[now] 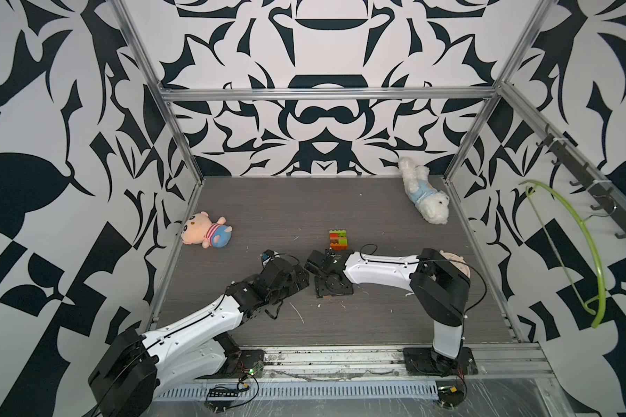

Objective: Assemble the number 5 with lego
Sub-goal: Pick up the lego brick from the center of the board.

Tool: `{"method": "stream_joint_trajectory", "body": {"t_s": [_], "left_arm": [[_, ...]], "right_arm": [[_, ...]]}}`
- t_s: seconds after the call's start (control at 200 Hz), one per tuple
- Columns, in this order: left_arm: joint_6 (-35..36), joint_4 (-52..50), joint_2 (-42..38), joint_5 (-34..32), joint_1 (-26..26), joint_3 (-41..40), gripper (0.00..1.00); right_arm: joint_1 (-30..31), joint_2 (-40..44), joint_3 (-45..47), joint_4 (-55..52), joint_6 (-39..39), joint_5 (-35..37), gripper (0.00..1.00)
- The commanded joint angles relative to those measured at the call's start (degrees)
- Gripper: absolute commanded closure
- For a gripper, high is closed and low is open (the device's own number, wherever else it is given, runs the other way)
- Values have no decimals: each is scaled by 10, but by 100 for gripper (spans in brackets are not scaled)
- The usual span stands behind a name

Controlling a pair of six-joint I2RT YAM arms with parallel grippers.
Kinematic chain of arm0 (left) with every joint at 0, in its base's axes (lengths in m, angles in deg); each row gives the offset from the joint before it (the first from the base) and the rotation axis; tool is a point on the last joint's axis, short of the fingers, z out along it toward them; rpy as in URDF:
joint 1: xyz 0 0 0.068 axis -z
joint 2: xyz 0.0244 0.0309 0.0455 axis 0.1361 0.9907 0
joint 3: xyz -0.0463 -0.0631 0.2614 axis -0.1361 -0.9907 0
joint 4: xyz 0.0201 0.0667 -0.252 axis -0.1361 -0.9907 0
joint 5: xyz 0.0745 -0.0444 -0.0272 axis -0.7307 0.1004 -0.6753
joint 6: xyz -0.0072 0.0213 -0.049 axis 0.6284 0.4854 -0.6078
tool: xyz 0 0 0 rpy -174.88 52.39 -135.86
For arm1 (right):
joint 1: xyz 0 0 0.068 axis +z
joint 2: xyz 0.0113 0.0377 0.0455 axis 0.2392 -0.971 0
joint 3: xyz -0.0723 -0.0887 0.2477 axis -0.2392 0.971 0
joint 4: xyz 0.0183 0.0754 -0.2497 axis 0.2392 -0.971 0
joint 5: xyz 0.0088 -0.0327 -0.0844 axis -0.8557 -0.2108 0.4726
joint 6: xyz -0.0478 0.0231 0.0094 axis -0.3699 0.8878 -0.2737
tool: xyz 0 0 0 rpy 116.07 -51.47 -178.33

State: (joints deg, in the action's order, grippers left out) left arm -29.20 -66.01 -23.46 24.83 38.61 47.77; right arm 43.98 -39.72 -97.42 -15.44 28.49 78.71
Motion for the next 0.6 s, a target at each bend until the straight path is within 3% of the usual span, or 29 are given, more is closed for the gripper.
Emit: {"method": "stream_joint_trajectory", "body": {"t_s": [0.0, 0.355, 0.595], "left_arm": [[6, -8, 5, -4, -2, -7, 1], [9, -1, 15, 3, -3, 2, 1], [13, 16, 27, 16, -3, 12, 1]], "right_arm": [[-1, -1, -14, -6, 9, 9, 28], [-1, 35, -13, -17, 4, 13, 34], [-7, 107, 8, -43, 4, 33, 34]]}}
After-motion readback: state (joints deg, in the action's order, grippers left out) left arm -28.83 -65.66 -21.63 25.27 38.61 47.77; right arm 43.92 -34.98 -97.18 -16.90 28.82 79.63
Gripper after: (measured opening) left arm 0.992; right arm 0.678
